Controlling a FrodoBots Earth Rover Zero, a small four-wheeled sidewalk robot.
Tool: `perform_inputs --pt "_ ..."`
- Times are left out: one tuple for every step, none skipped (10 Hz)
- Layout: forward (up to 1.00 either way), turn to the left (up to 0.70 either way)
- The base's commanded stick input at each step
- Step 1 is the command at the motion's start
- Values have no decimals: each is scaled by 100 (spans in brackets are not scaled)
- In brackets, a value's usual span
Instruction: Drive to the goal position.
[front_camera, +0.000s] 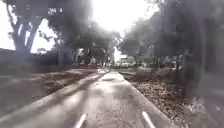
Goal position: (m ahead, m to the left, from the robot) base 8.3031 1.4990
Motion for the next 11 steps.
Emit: perform_inputs --pt "85 0" --pt "85 0" --pt "85 0" --pt "85 0" --pt "0 0" --pt "0 0" --pt "0 0" --pt "0 0" --pt "0 0" --pt "0 0" --pt "0 0"
